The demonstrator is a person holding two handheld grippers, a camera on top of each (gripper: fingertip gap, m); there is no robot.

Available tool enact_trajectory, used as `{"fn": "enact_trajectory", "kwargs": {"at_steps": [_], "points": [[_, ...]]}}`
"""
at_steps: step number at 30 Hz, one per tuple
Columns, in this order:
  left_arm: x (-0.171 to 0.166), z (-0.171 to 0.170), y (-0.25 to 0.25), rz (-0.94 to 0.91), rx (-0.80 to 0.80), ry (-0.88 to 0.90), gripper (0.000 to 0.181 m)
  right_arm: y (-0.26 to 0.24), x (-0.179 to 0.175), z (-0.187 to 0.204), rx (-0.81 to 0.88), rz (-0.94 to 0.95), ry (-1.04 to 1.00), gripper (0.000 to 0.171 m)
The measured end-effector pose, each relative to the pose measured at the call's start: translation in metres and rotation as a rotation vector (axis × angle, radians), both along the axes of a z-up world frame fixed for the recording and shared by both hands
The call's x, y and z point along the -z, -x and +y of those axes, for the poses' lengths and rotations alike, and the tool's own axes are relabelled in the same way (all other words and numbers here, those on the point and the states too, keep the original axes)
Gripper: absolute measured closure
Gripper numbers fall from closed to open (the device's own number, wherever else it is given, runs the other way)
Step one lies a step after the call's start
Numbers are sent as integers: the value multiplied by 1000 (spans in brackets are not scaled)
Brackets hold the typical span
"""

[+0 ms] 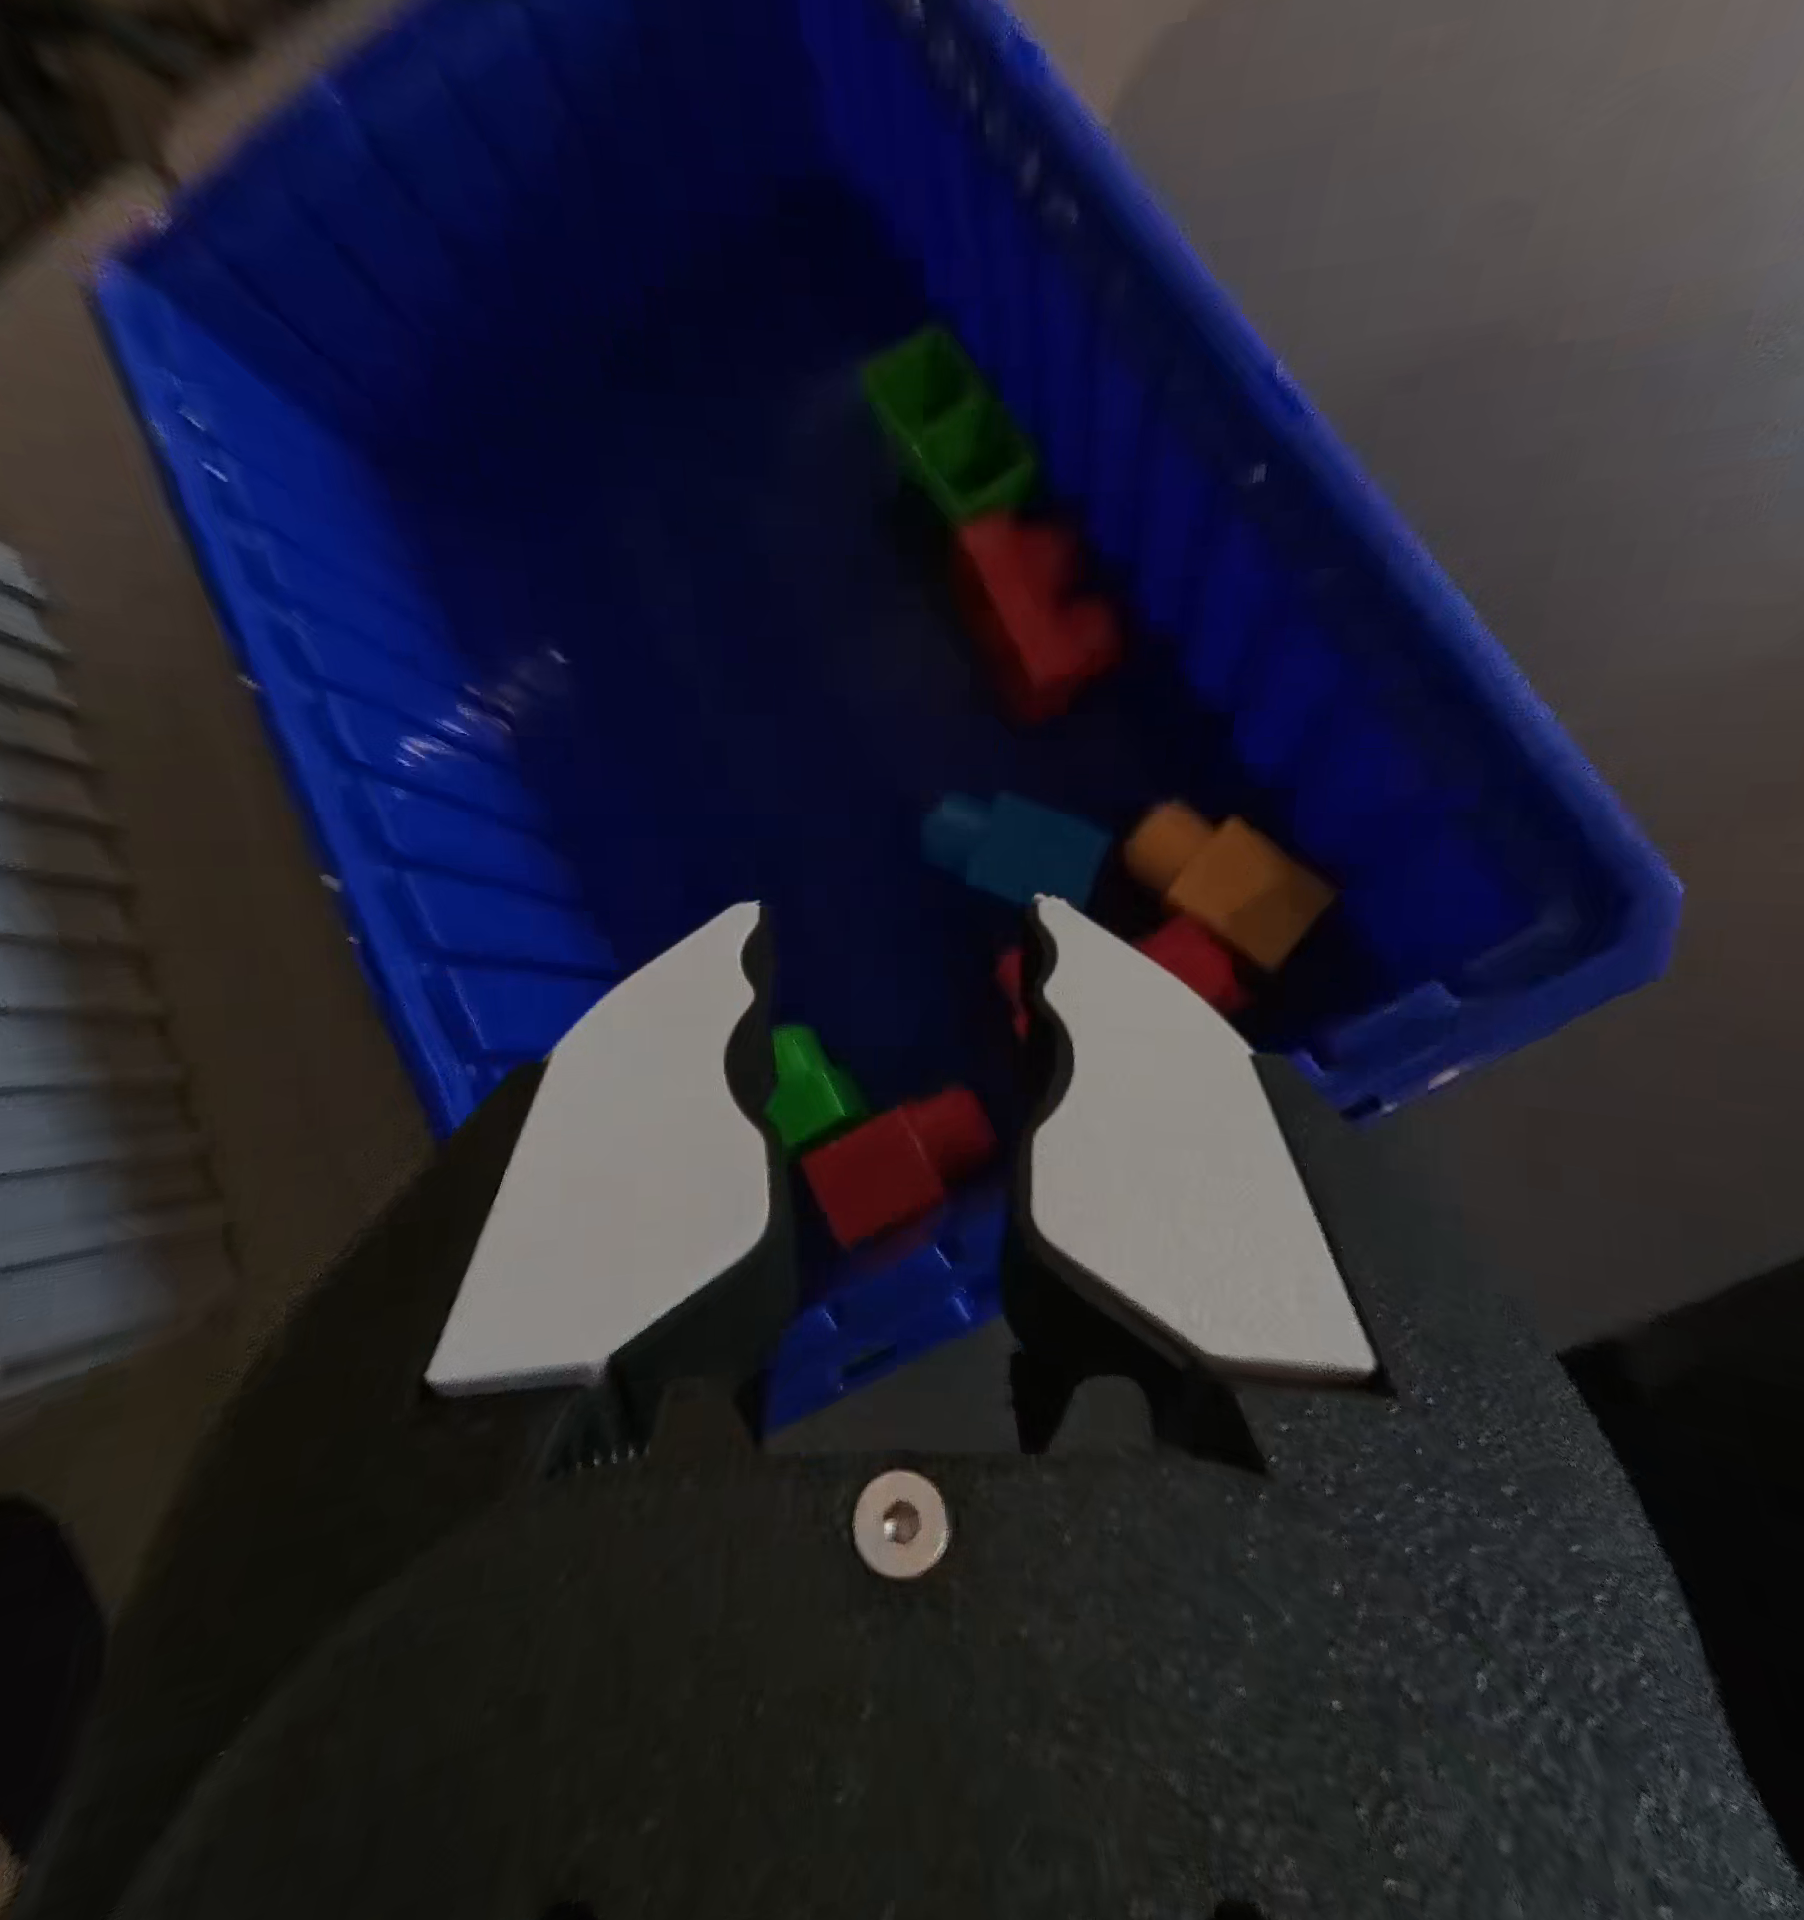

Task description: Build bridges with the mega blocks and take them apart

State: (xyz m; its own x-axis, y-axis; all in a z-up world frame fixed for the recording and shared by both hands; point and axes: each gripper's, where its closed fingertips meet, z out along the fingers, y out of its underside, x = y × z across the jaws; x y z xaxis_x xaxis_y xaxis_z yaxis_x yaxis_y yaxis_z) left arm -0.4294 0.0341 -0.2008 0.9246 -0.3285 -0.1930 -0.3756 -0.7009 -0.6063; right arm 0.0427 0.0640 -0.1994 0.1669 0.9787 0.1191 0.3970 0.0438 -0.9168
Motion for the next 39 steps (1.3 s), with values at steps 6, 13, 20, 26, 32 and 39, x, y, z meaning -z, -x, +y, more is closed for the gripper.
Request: {"fn": "enact_trajectory", "kwargs": {"at_steps": [6,13,20,26,32,39], "points": [[55,-3,-17,-283,-104,341,140,-3,-7,-1,35,25,-37,96],[80,20,-41,-462,-266,356,141,-12,-15,1,63,70,-53,102],[98,25,-32,-360,-416,383,137,-29,-27,3,83,159,-47,106],[104,29,-36,-288,-452,455,142,-46,-37,7,110,224,-48,111],[105,24,-24,-159,-534,500,142,-54,-45,6,130,242,-76,113],[109,27,-32,-139,-543,512,136,-55,-48,6,144,244,-95,117]]}}
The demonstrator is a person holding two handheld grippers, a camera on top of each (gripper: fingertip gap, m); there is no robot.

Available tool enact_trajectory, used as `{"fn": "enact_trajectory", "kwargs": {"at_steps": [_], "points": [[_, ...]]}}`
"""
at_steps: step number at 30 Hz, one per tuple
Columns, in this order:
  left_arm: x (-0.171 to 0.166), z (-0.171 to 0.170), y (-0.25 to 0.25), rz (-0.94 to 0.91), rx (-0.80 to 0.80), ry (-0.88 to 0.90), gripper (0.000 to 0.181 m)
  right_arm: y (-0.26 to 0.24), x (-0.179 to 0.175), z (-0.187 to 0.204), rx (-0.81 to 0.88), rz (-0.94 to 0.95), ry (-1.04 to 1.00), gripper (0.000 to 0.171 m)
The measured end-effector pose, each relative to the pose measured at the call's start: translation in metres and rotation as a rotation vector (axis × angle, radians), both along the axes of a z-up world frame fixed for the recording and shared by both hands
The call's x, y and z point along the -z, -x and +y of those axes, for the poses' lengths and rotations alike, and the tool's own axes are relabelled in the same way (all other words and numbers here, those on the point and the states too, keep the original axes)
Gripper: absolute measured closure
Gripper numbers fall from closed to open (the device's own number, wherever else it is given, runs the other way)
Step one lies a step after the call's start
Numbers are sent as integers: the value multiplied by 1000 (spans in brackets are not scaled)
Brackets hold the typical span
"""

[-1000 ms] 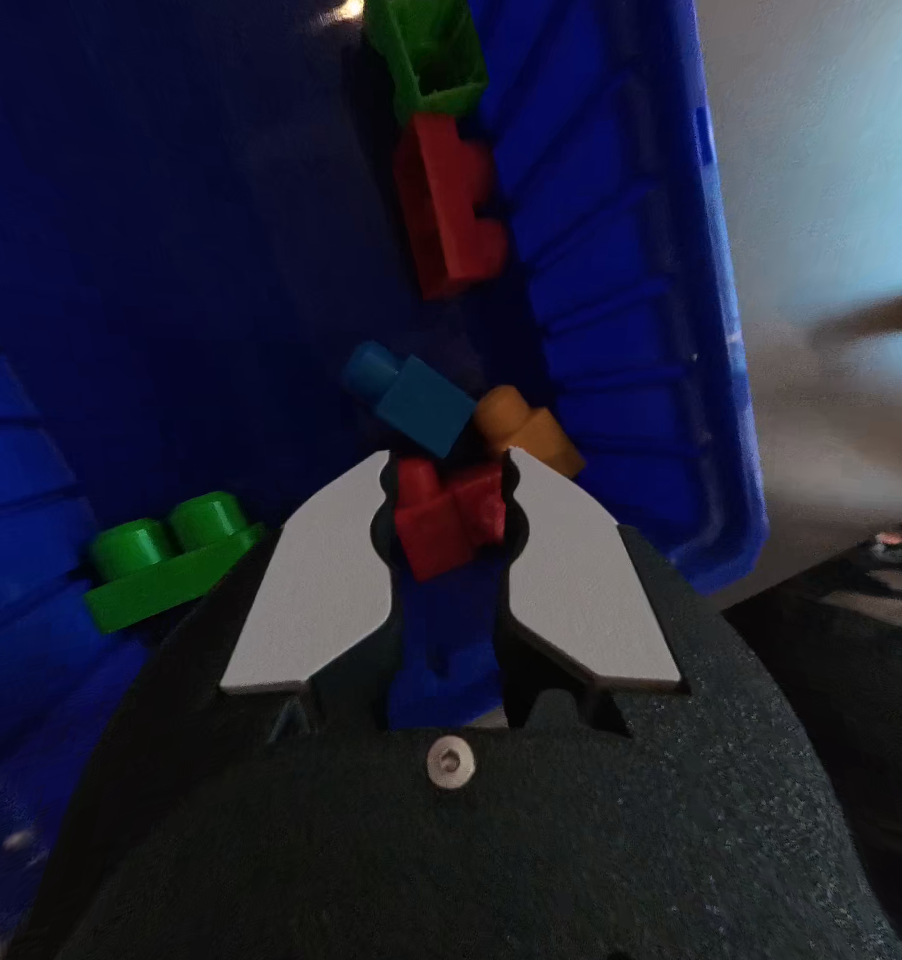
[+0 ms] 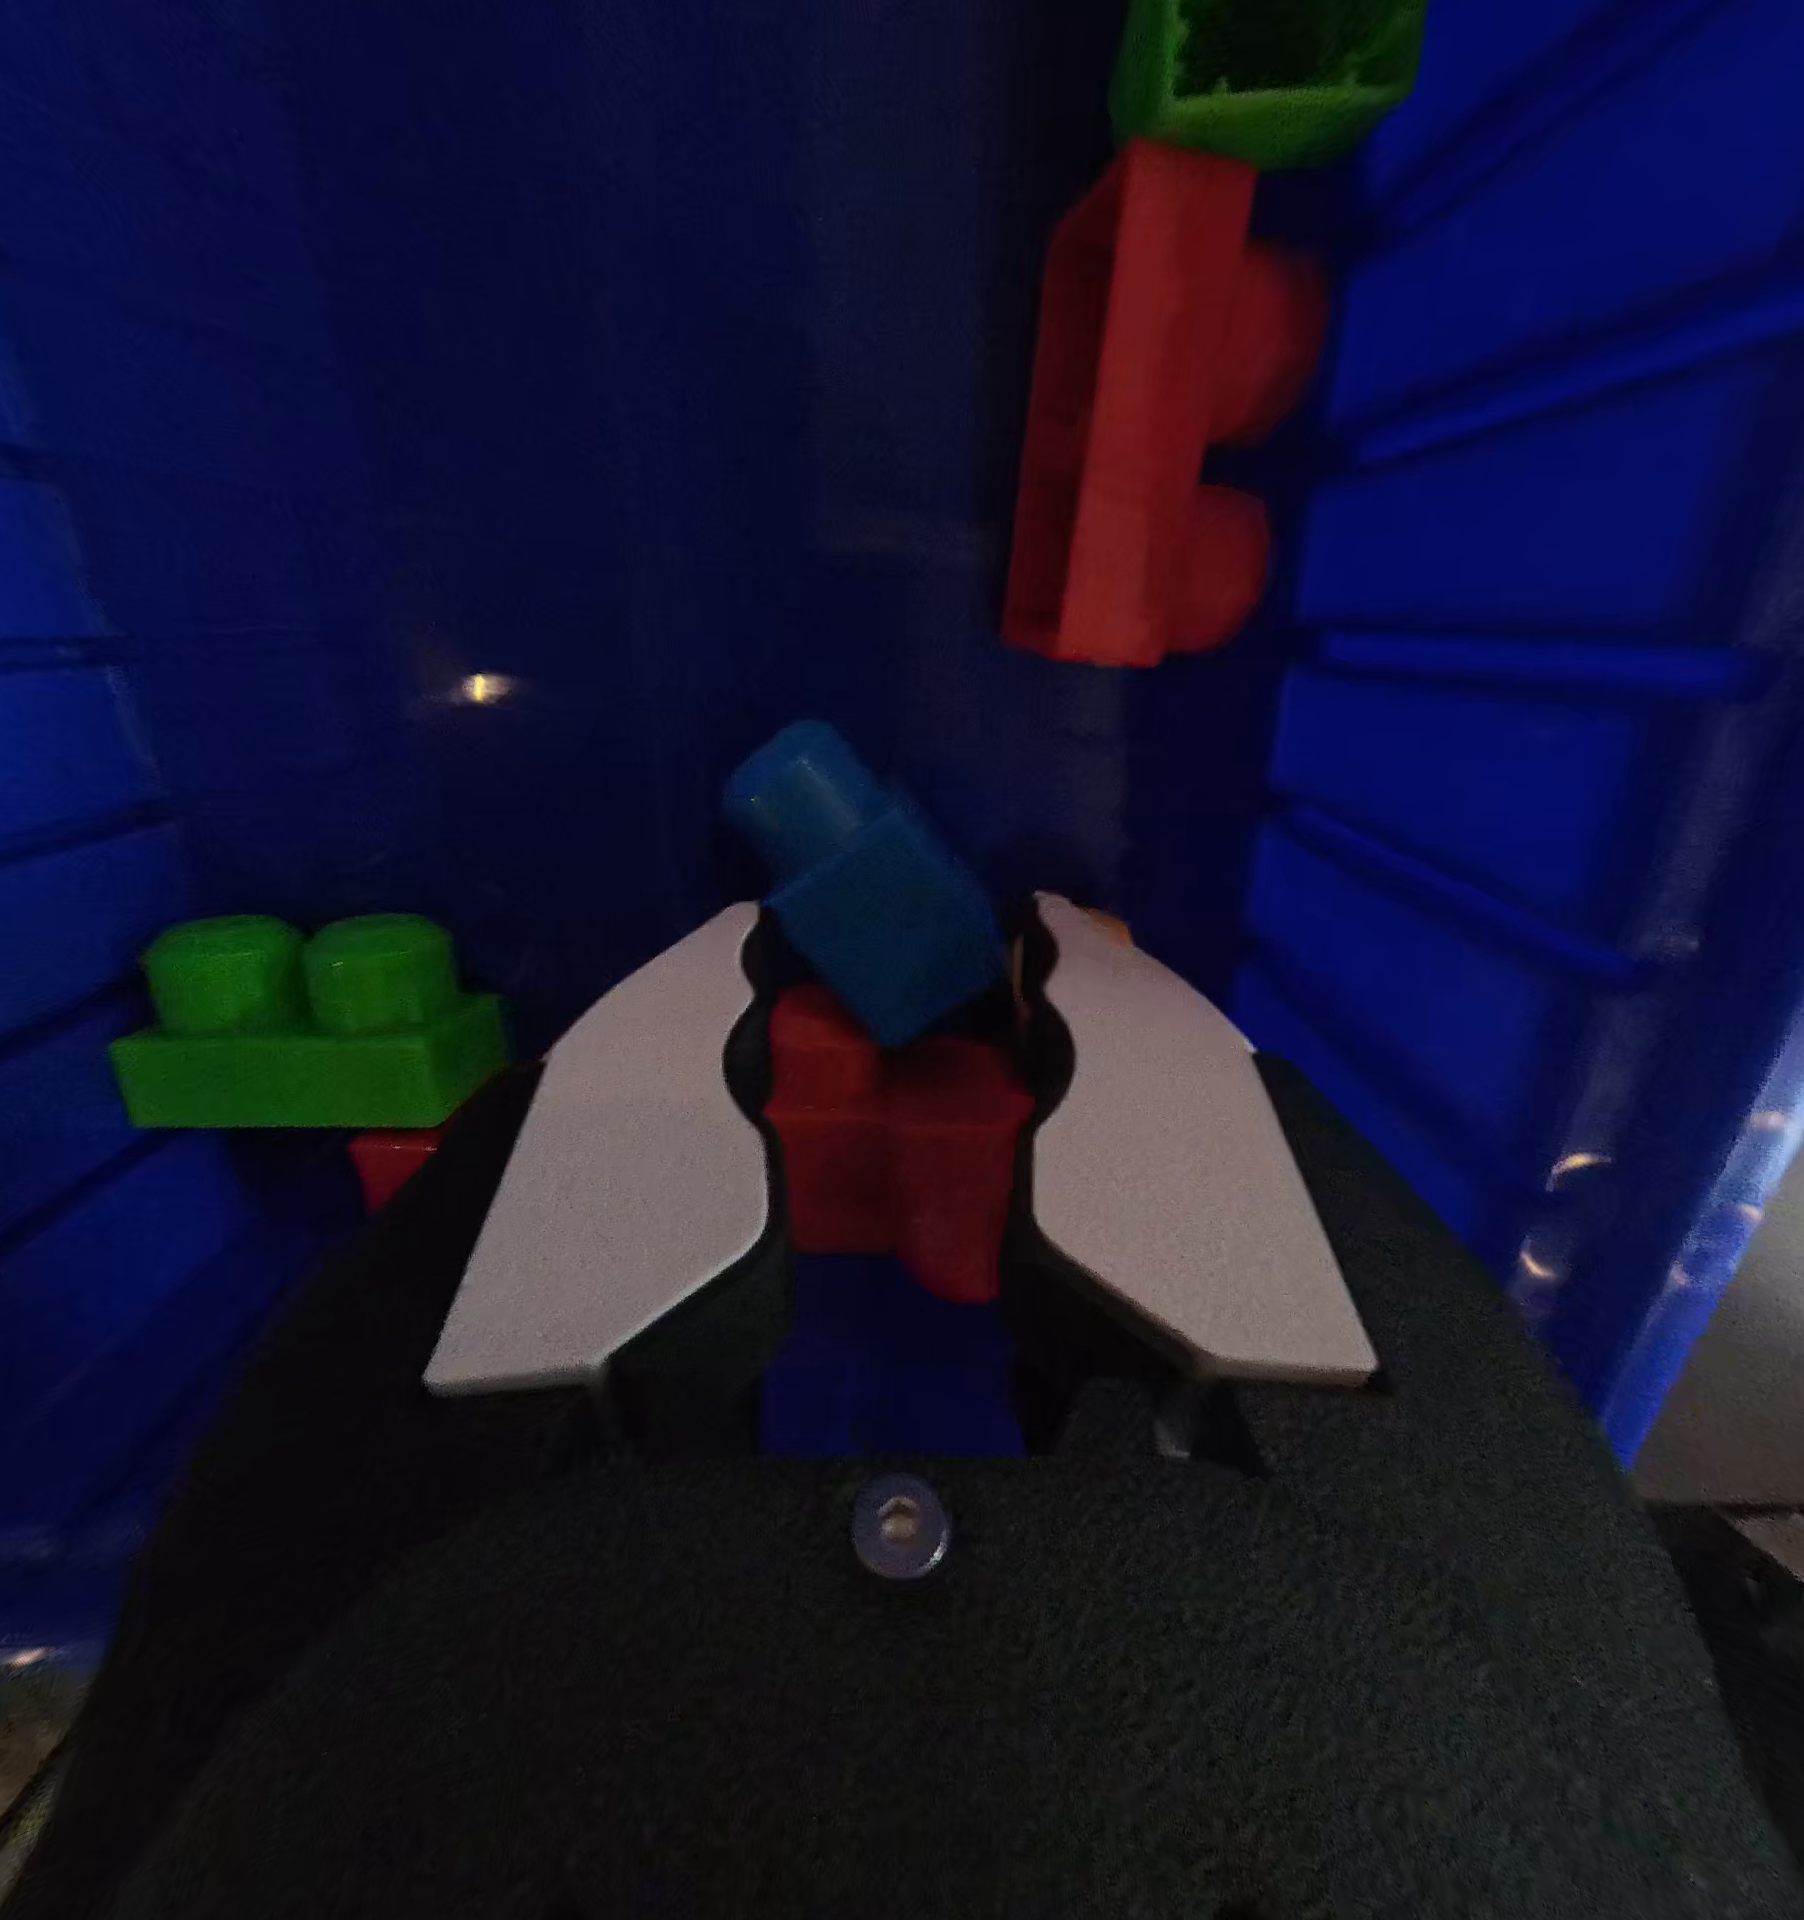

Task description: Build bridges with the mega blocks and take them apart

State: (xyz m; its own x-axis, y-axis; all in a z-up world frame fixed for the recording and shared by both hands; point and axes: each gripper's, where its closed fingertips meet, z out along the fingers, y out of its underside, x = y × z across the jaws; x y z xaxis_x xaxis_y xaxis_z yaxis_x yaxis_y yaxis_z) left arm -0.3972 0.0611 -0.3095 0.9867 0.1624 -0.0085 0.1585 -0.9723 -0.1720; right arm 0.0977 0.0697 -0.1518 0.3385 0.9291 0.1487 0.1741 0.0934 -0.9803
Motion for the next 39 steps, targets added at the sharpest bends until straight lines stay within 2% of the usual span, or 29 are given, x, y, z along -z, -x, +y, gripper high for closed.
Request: {"fn": "enact_trajectory", "kwargs": {"at_steps": [9,16,18,23,26,32,35,39], "points": [[-4,-5,14,61,-87,-22,135,-2,-5,-1,13,14,-22,122],[16,-11,2,-72,-111,66,128,-2,-4,-1,13,17,-24,123],[18,-9,-1,-100,-109,63,138,-3,-5,-1,17,17,-28,123],[15,-6,-3,-92,-32,41,141,-4,-4,0,19,15,-28,124],[-4,5,-4,-44,71,-103,142,1,1,-1,2,3,-32,124],[-76,16,-19,59,262,-466,142,26,15,-7,-68,-32,-32,122],[-113,13,-54,-16,391,-630,143,47,23,-16,-133,-49,-26,121],[-153,-3,-127,-208,631,-809,143,80,26,-33,-249,-75,-10,116]]}}
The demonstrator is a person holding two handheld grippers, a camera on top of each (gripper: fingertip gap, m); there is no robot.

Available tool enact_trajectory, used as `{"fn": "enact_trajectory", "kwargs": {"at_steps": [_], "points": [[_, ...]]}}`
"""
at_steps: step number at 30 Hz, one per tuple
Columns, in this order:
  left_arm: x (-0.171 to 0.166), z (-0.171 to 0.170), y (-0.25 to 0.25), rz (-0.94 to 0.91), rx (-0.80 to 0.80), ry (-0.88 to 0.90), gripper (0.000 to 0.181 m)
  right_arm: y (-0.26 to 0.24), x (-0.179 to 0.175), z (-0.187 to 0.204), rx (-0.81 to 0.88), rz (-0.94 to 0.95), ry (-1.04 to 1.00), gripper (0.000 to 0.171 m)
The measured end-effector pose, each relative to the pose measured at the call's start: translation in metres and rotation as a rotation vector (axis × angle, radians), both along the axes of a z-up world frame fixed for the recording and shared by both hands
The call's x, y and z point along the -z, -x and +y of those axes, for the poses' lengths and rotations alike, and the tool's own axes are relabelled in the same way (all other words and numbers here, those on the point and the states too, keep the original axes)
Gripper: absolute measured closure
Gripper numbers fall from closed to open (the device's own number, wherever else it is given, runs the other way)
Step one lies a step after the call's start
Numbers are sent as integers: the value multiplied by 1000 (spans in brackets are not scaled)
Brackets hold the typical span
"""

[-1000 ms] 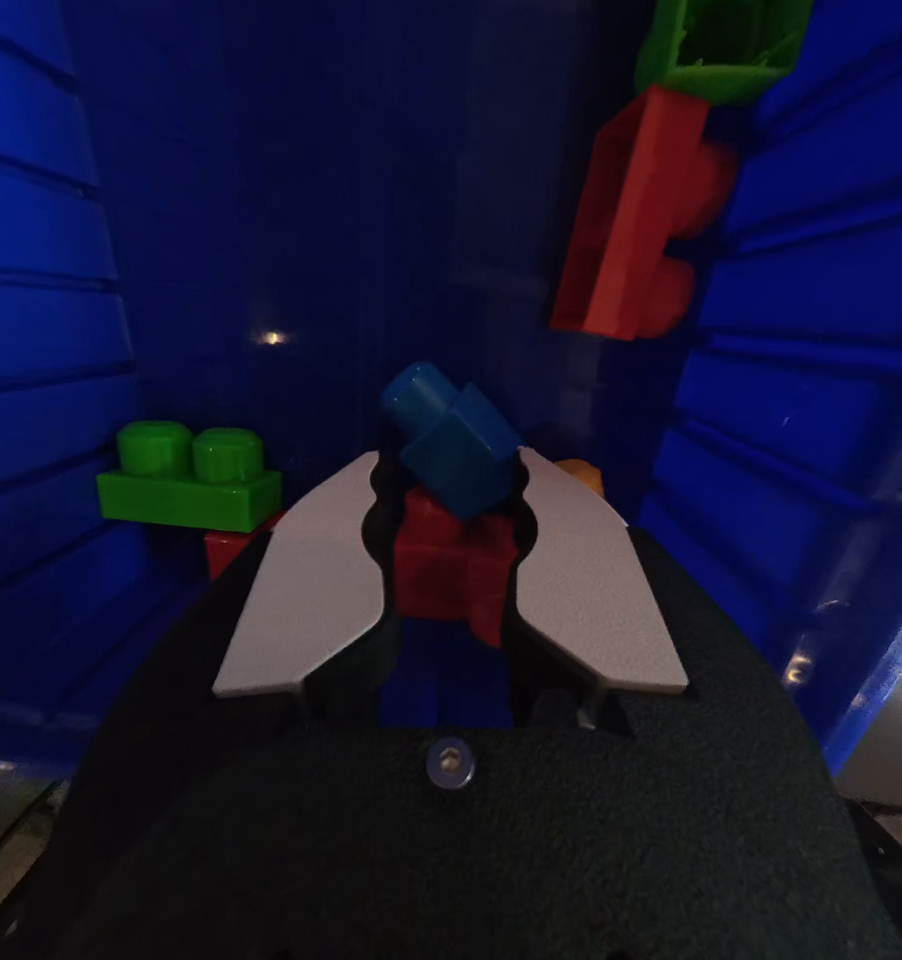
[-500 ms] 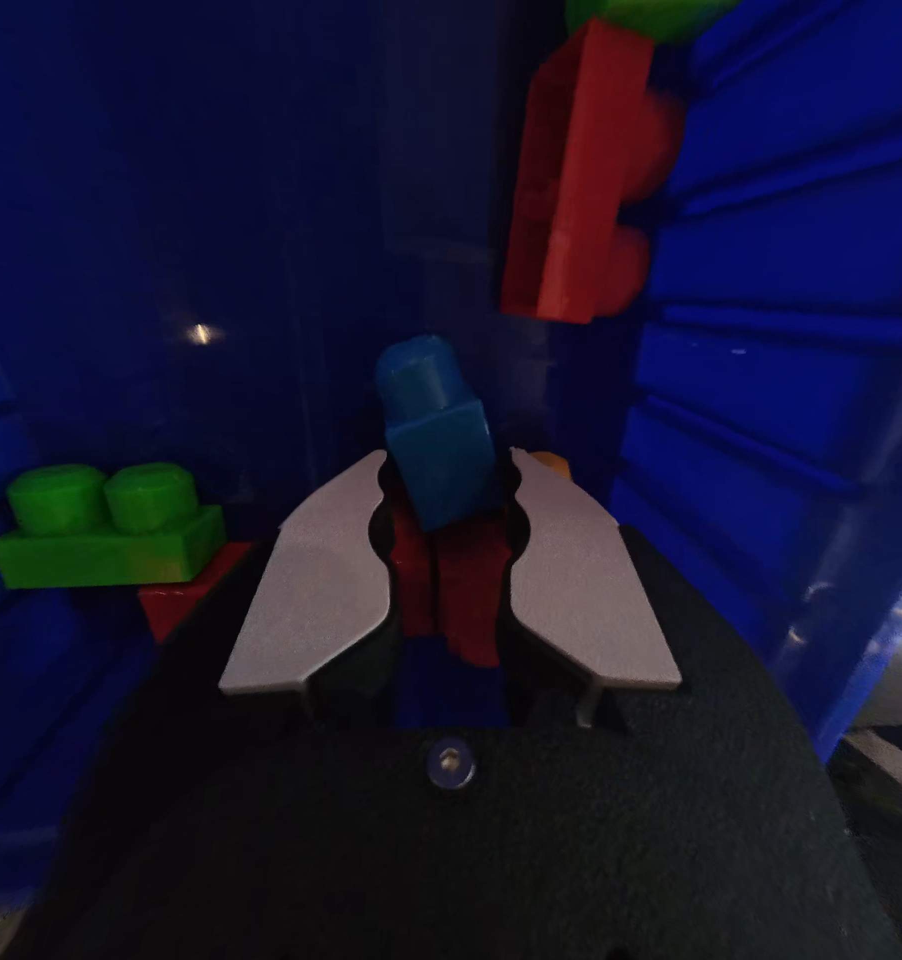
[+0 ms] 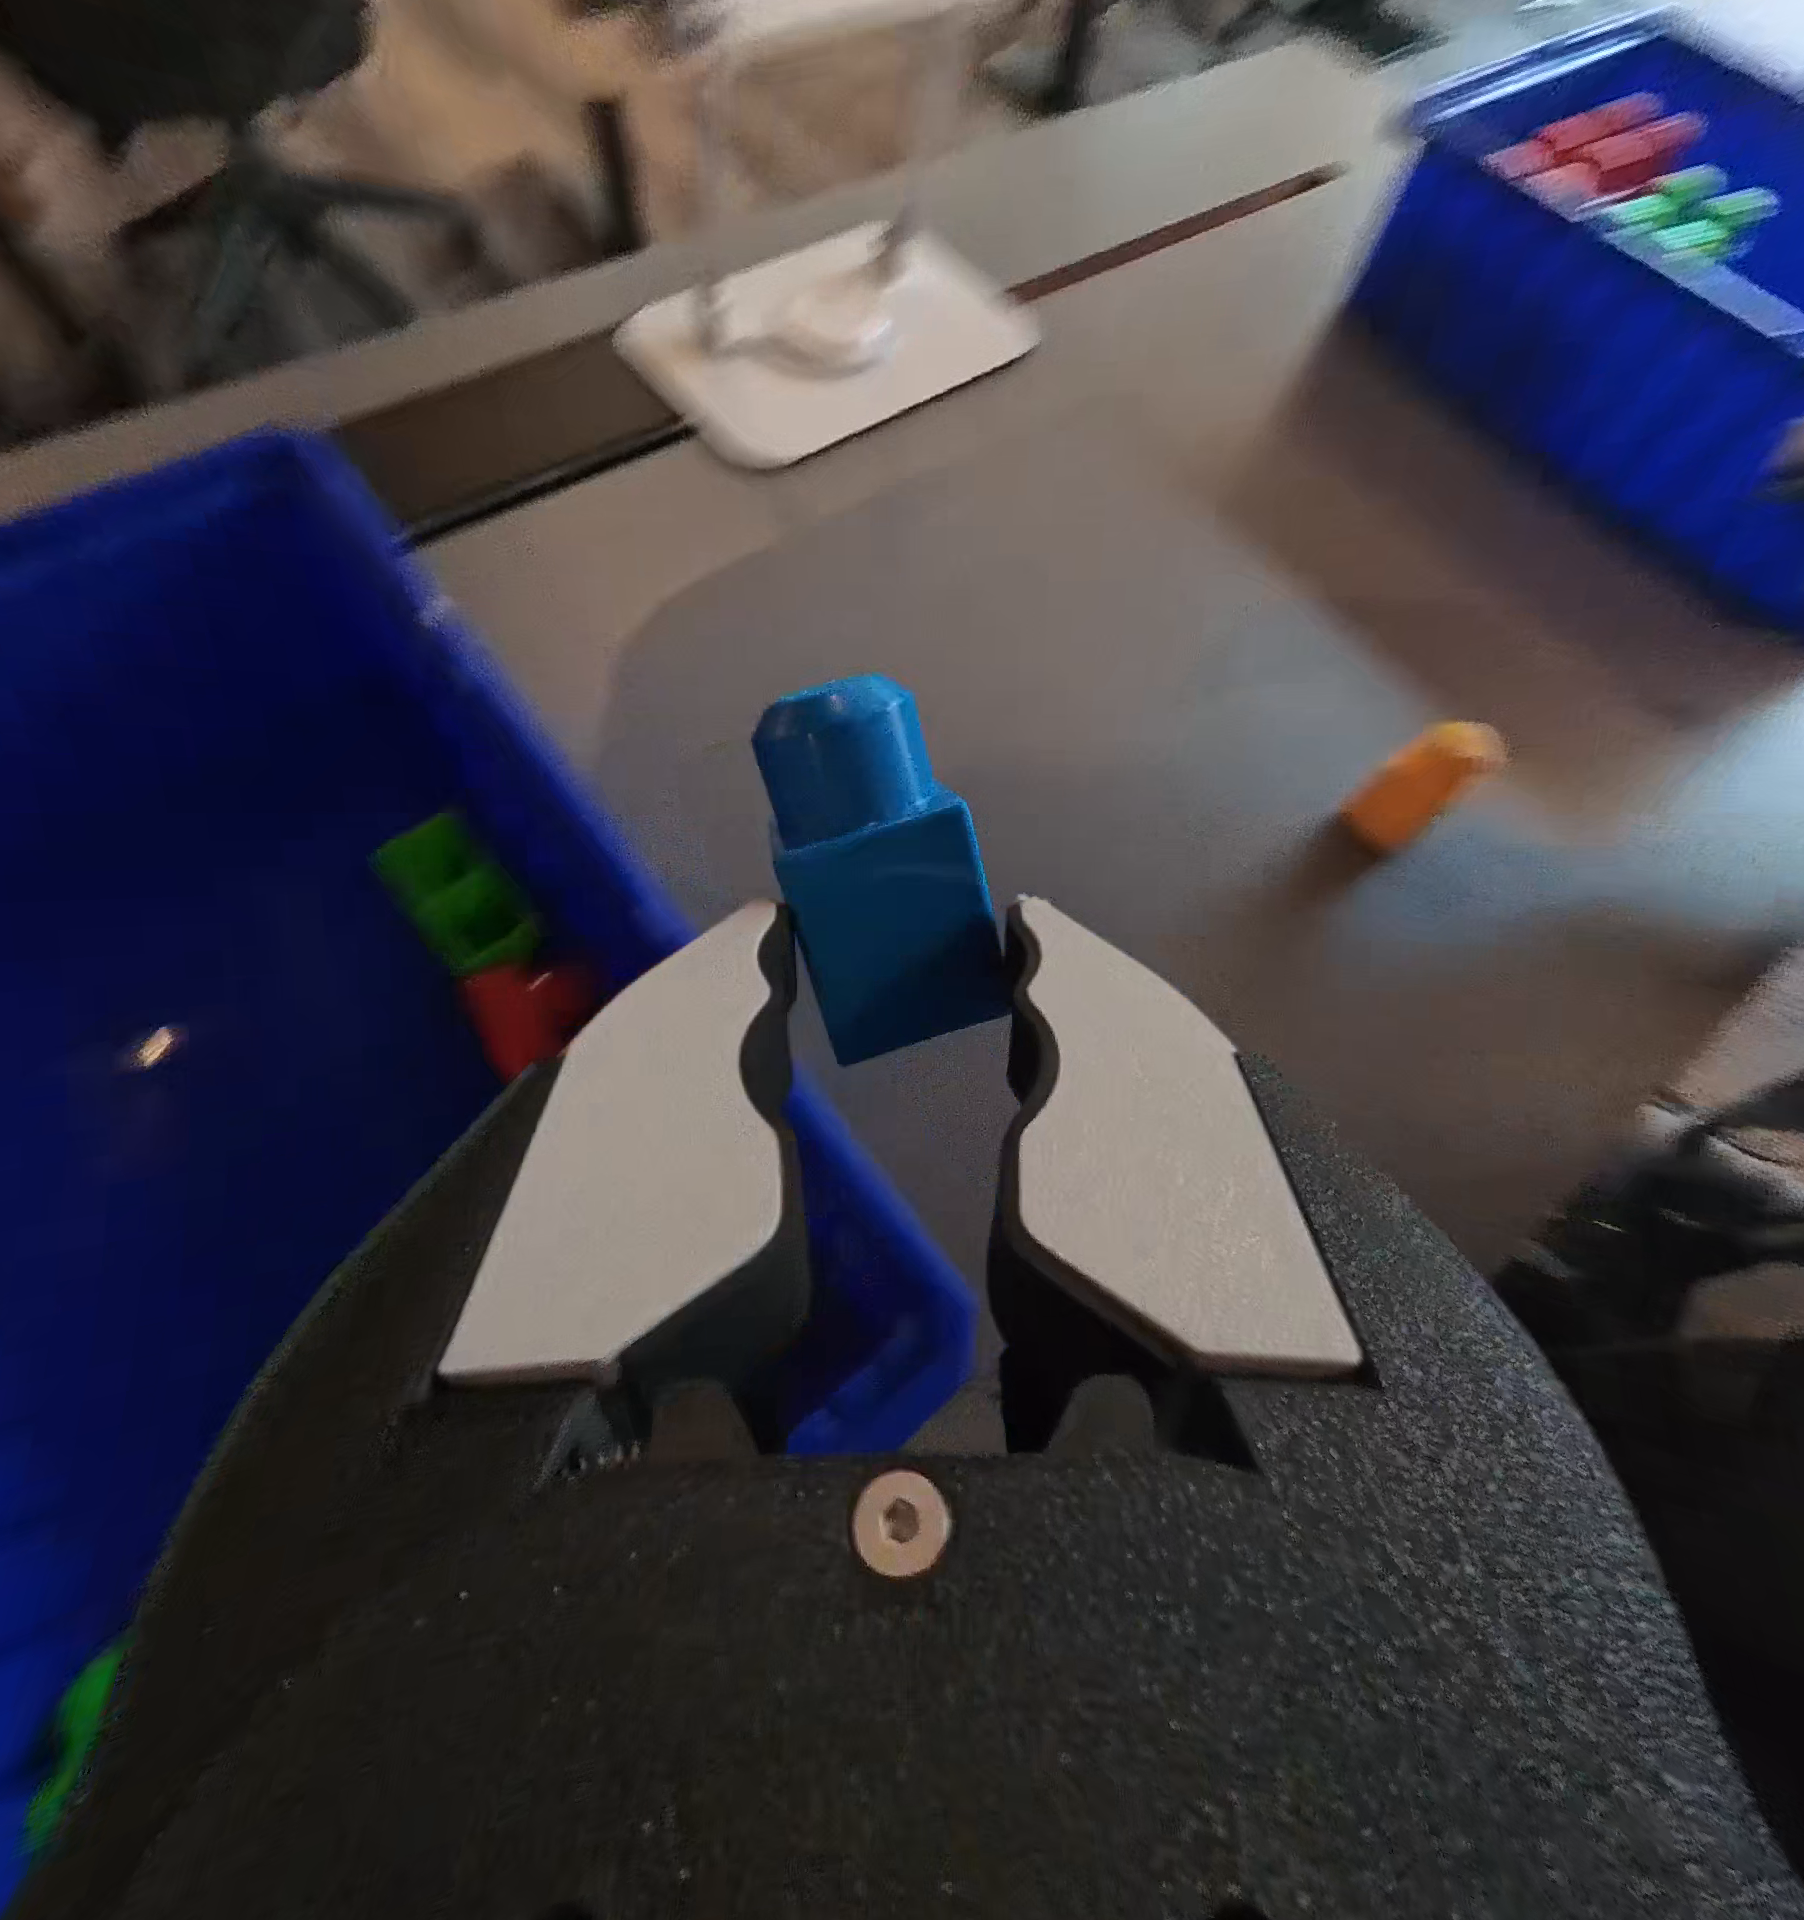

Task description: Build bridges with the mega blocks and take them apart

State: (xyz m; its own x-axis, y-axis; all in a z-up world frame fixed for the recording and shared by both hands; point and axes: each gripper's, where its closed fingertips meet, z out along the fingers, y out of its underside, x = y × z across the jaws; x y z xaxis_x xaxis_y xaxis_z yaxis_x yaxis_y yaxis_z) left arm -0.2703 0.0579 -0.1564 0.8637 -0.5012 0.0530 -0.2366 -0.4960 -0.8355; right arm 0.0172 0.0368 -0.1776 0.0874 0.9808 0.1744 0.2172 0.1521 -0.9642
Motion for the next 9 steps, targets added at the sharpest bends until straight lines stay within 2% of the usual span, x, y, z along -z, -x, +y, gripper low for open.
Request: {"fn": "enact_trajectory", "kwargs": {"at_steps": [4,9], "points": [[-19,-24,-69,-70,267,-93,143,33,-16,-17,-124,4,6,114],[-23,-47,-129,-123,501,-160,143,66,-48,-34,-267,41,53,113]]}}
